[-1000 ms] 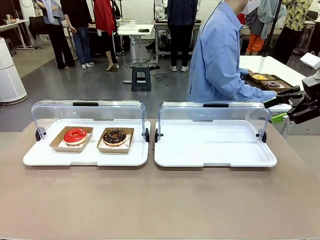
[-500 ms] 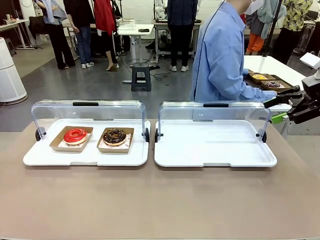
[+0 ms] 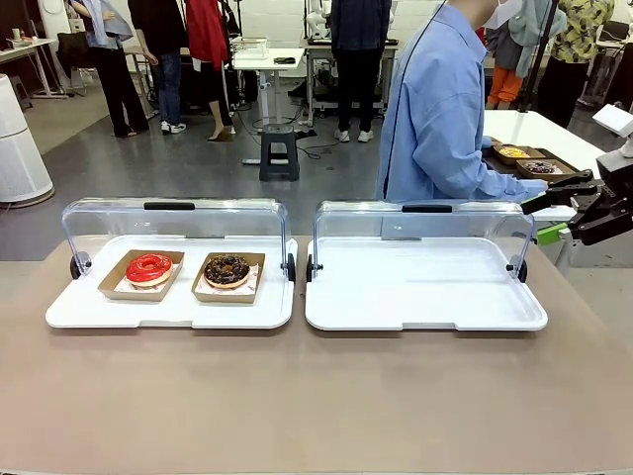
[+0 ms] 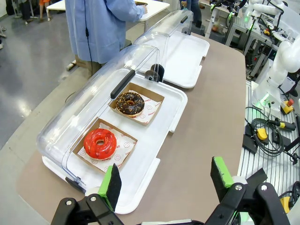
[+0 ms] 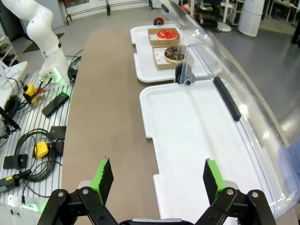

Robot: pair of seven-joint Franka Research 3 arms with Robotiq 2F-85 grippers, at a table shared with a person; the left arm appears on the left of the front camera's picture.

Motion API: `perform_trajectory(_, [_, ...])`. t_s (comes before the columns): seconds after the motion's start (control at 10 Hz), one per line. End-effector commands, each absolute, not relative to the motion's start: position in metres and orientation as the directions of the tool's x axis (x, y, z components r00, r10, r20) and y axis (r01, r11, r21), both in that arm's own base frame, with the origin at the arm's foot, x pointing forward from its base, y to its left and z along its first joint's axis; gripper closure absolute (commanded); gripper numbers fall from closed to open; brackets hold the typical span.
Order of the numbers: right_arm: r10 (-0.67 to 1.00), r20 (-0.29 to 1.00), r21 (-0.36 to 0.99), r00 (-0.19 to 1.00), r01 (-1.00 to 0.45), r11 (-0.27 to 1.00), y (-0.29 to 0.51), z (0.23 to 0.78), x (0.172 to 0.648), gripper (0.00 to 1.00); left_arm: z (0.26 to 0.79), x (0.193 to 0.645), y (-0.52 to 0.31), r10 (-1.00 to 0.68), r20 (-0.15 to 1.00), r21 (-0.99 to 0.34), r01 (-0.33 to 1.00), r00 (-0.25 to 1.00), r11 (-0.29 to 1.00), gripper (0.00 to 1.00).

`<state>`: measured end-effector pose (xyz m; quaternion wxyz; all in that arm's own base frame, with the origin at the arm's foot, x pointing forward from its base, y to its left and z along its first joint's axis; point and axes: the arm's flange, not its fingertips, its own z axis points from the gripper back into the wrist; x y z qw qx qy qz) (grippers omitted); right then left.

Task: Provide the desired donut to the person.
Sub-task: Place the picked Paper togo box onto the Handle tray extended by the person.

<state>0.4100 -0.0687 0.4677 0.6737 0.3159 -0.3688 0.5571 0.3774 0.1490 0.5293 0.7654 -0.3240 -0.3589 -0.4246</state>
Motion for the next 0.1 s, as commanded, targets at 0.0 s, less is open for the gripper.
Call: perform_trajectory(0.0, [0.505, 0.854, 0.025, 0.121, -0.981, 0.192, -0.0676, 0.4668, 0.4105, 0.0, 0.5307, 0.3781, 0.1488, -0.406, 0.838, -0.182, 0.887, 0.366, 0.424, 0.0])
